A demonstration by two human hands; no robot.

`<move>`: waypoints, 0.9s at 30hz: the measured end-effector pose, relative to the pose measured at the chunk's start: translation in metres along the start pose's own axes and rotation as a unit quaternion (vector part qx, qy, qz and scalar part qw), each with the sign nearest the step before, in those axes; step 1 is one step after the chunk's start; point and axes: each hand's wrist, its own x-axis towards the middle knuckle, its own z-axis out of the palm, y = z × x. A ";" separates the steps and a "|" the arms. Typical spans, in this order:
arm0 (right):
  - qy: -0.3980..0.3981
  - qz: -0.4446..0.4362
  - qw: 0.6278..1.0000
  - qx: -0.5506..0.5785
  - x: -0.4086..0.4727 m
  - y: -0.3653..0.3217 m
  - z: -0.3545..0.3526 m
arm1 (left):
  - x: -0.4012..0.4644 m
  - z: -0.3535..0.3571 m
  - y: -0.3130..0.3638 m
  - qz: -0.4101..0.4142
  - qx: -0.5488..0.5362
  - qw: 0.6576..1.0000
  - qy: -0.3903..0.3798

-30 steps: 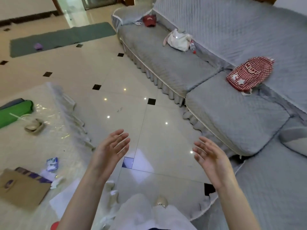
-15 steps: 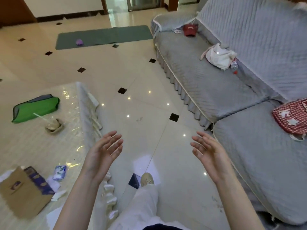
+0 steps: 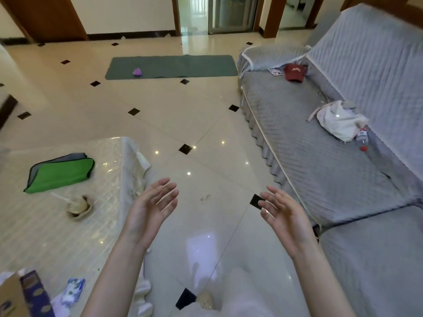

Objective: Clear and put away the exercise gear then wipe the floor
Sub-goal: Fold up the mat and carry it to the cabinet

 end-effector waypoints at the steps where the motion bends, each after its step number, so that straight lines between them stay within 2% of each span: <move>1: -0.001 0.000 1.000 -0.001 0.015 -0.005 0.005 | 0.012 0.002 0.004 0.003 0.004 1.000 0.008; 8: -0.022 0.017 0.999 -0.021 0.138 -0.045 0.034 | 0.113 0.022 0.032 0.022 0.000 0.998 0.058; 19: -0.098 0.035 0.993 -0.061 0.353 -0.149 0.115 | 0.292 0.127 0.085 0.060 -0.050 0.993 0.090; 27: -0.094 0.060 0.991 -0.076 0.470 -0.167 0.175 | 0.396 0.133 0.128 0.053 -0.068 0.988 0.126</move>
